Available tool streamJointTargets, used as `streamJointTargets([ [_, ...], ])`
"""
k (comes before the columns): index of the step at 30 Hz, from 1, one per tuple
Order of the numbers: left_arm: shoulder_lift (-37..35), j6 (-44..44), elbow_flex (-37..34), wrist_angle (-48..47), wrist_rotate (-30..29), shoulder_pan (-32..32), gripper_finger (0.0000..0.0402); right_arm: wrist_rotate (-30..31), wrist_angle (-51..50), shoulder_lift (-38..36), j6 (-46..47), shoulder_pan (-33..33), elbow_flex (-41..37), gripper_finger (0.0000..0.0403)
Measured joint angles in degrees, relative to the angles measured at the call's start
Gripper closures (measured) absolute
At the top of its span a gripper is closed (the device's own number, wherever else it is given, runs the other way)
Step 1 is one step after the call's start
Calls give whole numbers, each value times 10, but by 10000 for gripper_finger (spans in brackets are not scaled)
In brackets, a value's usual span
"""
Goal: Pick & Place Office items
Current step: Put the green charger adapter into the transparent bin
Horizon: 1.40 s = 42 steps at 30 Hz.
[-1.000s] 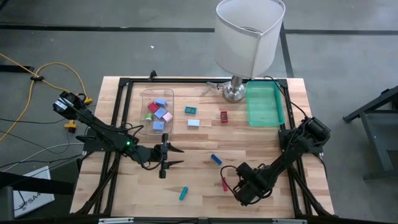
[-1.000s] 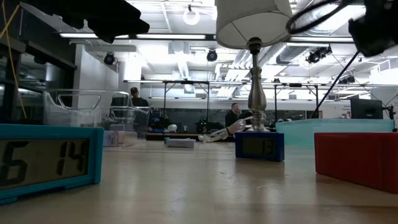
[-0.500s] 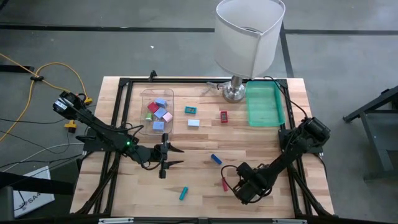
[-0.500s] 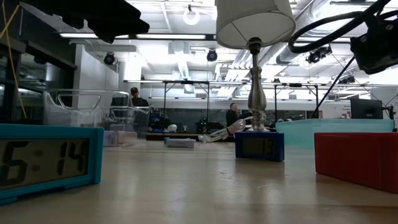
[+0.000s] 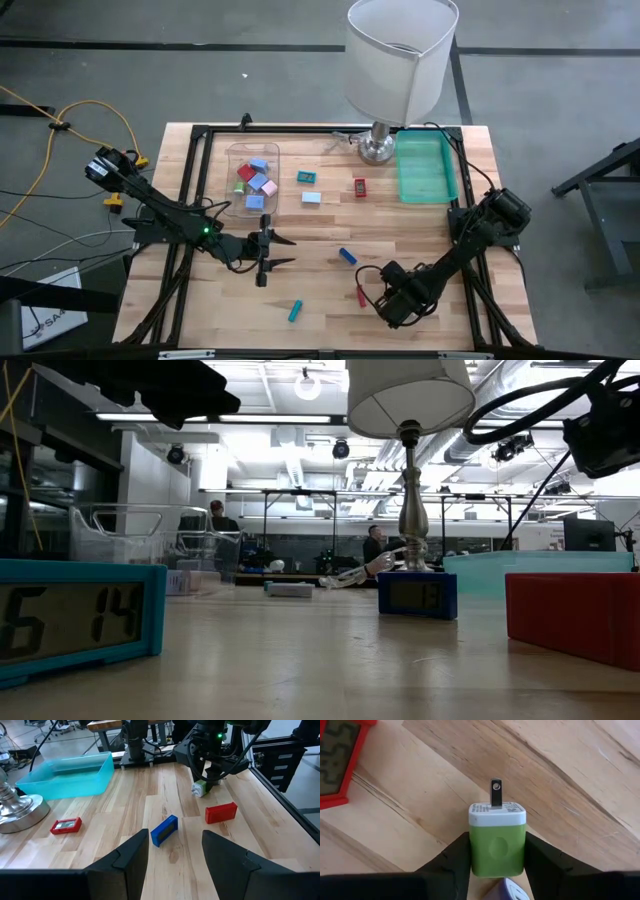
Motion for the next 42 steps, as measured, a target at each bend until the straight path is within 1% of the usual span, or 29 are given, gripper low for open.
streamJointTargets([
  [4, 0, 0, 0, 0, 0, 0, 224, 3, -1, 0, -2, 0, 0, 256],
  [8, 0, 0, 0, 0, 0, 0, 224, 6, -9, -9, -16, 0, 0, 264],
  [13, 0, 0, 0, 0, 0, 0, 224, 27, -15, -47, -36, -3, 0, 264],
  [19, 0, 0, 0, 0, 0, 0, 224, 74, -10, -106, -87, -9, 1, 265],
  [24, 0, 0, 0, 0, 0, 0, 224, 130, 35, -142, -162, -21, 1, 264],
  [27, 0, 0, 0, 0, 0, 0, 224, 158, 82, -150, -220, -32, 2, 264],
  [35, 0, 0, 0, 0, 0, 0, 224, 187, 202, -150, -373, -60, 1, 264],
  [42, 0, 0, 0, 1, 0, 0, 224, 194, 279, -150, -472, -83, 1, 264],
])
